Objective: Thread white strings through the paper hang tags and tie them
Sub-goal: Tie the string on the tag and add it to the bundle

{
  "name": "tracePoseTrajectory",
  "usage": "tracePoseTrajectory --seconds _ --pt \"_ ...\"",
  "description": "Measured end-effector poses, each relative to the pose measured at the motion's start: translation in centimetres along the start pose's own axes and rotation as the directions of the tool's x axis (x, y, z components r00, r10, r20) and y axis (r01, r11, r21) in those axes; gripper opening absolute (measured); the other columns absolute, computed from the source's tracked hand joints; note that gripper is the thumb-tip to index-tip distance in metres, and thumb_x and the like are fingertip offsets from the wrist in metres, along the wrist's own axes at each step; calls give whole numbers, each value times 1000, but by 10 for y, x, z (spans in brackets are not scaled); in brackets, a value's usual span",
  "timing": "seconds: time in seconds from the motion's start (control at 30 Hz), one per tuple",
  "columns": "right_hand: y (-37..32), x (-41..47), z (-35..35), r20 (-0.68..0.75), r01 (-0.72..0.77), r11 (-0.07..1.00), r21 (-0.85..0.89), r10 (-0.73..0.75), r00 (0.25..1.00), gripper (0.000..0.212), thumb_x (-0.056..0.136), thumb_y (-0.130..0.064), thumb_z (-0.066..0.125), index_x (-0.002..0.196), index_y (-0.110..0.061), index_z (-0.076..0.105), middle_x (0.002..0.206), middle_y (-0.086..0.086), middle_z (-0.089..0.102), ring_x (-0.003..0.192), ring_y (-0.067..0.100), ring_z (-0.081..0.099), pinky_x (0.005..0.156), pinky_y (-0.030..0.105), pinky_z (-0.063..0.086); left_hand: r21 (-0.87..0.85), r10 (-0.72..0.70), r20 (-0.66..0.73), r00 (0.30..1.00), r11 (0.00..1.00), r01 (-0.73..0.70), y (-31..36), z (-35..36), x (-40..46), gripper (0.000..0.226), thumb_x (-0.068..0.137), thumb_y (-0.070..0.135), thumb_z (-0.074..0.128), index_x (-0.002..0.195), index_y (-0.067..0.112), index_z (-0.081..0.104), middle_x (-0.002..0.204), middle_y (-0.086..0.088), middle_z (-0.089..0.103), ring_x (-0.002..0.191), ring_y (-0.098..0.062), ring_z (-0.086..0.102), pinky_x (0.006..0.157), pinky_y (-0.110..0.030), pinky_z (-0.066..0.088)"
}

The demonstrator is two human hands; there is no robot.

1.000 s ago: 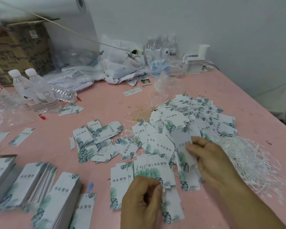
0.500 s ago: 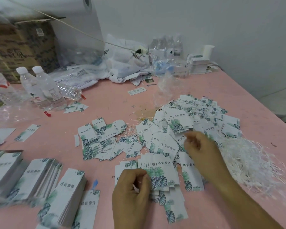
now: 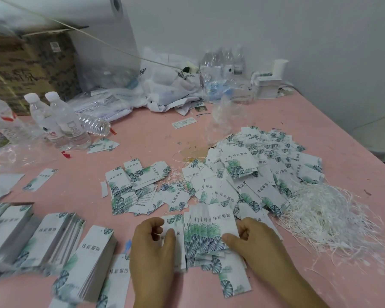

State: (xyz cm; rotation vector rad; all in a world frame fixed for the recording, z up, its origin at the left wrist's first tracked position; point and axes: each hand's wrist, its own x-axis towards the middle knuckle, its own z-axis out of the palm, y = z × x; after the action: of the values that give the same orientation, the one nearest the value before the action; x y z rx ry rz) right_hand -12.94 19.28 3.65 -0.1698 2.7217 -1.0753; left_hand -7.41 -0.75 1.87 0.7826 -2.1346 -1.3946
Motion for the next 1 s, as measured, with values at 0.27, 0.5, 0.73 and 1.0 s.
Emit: tracePoseTrajectory --seconds 0.27,0.5,0.73,1.0 --pt "6 -2 -2 45 48 895 444 -76 996 19 97 -25 58 82 -16 68 58 3 60 51 13 48 50 30 40 179 70 47 996 981 -77 -3 -2 4 40 76 17 80 105 28 54 96 12 54 96 -24 54 82 -42 47" --pt "15 -7 -12 -137 55 773 631 41 990 19 97 -14 55 84 -19 68 52 3 58 46 13 51 45 27 43 368 -39 159 987 930 -23 -3 -9 9 76 74 43 79 136 16 45 117 -5 55 107 -29 56 91 -48 50" --pt "11 -11 -4 -129 114 785 609 -43 991 28 97 -13 56 88 -37 68 52 3 59 44 12 50 43 25 44 249 -60 104 993 968 33 -7 -11 11 60 82 30 76 134 24 46 121 0 61 106 -24 61 88 -44 52" --pt "14 -10 -8 -134 115 771 626 -40 990 23 97 -16 57 85 -33 68 56 9 64 48 18 55 47 26 47 -191 -32 -20 999 981 27 12 -19 7 10 92 16 66 87 24 65 70 6 72 64 -10 69 48 -26 51"
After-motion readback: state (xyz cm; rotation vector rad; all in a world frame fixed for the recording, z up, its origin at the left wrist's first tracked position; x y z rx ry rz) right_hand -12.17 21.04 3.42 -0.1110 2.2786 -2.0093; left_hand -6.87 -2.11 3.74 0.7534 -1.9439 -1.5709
